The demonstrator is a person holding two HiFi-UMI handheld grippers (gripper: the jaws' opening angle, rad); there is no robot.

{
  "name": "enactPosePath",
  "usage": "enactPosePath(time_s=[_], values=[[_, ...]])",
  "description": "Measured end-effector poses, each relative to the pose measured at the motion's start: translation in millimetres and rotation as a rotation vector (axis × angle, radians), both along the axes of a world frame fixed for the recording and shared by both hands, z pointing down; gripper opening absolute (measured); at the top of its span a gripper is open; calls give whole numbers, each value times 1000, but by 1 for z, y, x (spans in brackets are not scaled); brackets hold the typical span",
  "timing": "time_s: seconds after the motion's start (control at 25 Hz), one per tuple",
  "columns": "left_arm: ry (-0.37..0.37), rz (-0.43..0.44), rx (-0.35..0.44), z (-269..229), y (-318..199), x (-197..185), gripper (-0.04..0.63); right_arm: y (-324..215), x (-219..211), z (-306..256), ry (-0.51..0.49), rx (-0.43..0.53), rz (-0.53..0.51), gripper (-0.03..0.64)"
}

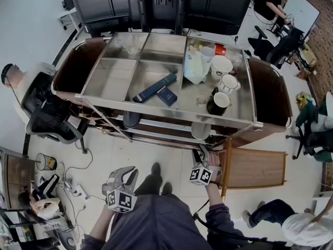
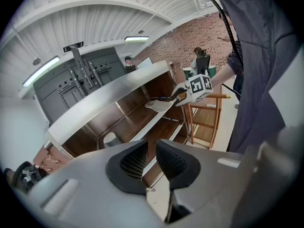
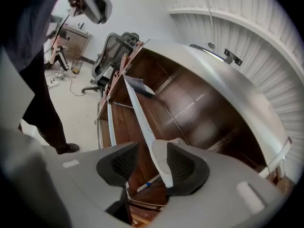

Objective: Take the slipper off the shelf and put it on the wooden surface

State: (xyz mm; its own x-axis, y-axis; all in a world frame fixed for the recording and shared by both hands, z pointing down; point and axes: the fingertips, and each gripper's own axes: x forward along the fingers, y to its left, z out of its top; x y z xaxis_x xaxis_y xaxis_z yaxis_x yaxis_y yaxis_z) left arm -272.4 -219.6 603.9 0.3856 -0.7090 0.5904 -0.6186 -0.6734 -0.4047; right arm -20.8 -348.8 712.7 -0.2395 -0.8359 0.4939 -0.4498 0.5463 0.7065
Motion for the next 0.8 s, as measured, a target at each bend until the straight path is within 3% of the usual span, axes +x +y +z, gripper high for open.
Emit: enactPosePath(time_s=[0.28, 0.36, 0.6, 0.8], values=[[-18, -7, -35, 6, -65, -30, 67, -80, 16, 55, 229, -43, 32, 233], [-26, 9, -50, 10, -82, -36, 67, -95, 22, 66, 257, -52, 47, 154], [-22, 60, -65, 16, -110, -36, 66, -97, 18, 15, 201, 34, 88, 43], [20, 111, -82, 21, -99, 0, 61, -28, 15, -39, 173, 83, 12, 32]])
